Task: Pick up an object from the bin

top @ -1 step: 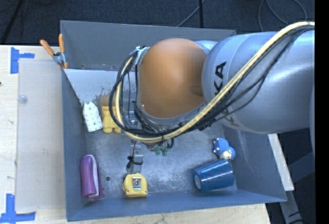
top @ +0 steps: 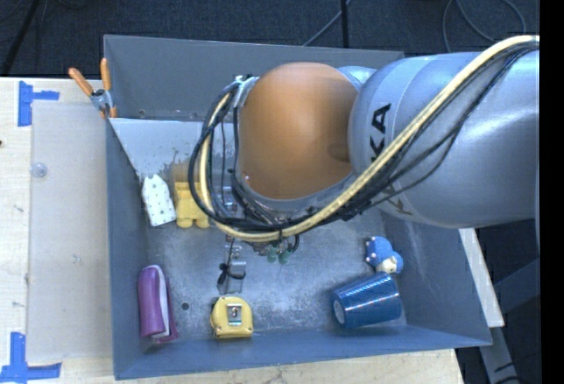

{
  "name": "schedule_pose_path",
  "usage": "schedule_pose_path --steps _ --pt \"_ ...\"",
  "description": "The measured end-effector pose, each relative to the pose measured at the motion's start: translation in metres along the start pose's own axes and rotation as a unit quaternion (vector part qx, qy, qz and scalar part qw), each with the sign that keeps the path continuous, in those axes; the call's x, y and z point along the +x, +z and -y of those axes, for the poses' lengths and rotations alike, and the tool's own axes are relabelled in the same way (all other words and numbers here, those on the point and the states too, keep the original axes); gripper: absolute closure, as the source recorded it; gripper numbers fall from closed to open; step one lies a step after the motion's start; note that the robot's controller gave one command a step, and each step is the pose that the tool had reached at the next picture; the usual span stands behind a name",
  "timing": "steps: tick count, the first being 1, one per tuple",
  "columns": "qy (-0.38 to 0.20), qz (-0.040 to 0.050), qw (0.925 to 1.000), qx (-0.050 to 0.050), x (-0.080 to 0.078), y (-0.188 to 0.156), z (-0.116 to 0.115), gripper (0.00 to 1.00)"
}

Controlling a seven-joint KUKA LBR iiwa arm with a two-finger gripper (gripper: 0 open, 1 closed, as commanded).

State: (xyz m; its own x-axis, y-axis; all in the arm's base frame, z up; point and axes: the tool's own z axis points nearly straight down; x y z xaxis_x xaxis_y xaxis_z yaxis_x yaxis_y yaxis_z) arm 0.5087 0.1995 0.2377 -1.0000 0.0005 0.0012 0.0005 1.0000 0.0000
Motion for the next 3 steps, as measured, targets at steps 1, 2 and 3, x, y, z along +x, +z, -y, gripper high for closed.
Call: schedule_pose_path --steps 1,2,3 --pt "-0.009 -0.0014 1.0000 0.000 0.016 0.028 0.022 0.00" --pt "-0.040 -0.0017 0.9992 0.000 0.026 0.092 0.035 1.00" --pt "-0.039 -0.0019 0.9993 0.000 0.026 0.092 0.035 0.00"
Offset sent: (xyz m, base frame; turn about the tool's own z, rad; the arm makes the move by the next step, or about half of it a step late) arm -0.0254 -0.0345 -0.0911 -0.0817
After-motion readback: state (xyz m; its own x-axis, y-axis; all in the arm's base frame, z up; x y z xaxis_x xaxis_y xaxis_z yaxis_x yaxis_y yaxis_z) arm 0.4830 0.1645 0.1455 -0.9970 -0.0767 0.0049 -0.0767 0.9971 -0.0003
